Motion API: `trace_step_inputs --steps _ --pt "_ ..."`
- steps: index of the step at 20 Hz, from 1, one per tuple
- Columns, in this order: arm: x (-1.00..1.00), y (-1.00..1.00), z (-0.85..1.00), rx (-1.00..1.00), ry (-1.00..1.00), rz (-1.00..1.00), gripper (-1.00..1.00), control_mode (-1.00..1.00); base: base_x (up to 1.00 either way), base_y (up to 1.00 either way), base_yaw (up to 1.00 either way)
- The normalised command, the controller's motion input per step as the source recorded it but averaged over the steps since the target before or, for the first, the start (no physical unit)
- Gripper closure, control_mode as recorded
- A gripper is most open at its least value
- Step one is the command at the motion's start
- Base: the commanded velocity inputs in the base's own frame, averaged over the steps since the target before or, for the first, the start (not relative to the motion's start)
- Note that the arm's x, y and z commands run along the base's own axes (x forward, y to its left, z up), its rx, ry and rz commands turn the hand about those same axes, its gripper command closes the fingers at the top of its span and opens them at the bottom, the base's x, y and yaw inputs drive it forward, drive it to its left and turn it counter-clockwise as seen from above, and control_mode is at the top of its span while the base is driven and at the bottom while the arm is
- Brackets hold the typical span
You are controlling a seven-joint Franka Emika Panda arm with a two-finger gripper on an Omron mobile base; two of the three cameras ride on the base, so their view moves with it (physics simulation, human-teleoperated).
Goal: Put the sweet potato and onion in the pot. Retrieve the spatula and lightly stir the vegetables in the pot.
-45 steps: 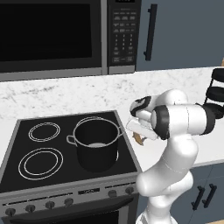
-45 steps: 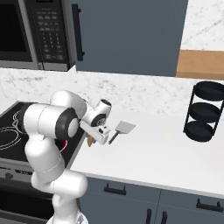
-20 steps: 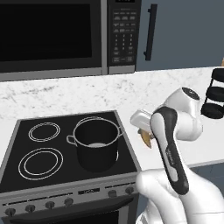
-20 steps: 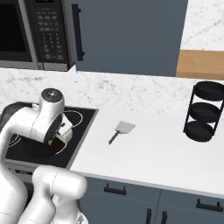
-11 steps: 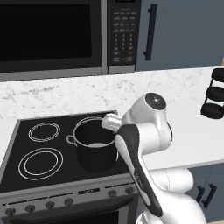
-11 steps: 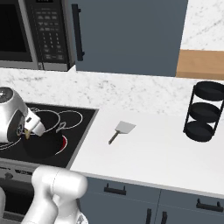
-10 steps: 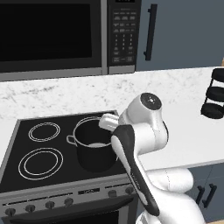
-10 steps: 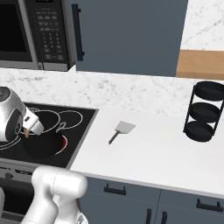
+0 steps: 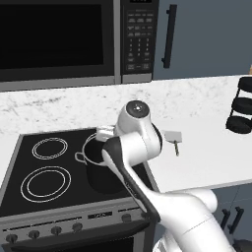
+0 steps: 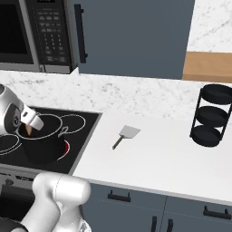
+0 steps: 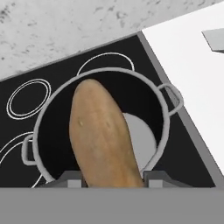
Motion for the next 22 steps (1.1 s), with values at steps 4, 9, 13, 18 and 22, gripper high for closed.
trace_step_inputs --steps 4,9,13,18,22 --pt "0.41 0.02 -0.53 -0.09 0.04 0.0 1.0 -1.0 0.0 0.0 0.0" --pt "0.42 0.0 -0.49 -0.03 0.07 0.0 1.0 -1.0 0.0 0.0 0.0" --pt "0.42 0.06 -0.3 0.0 0.07 0.03 1.0 -1.0 0.0 0.0 0.0" --pt "0.37 0.31 -0.29 0.0 0.08 0.03 1.0 -1.0 0.0 0.0 0.0" --pt "0.06 0.24 -0.28 -0.01 0.06 0.01 1.0 -1.0 0.0 0.0 0.0"
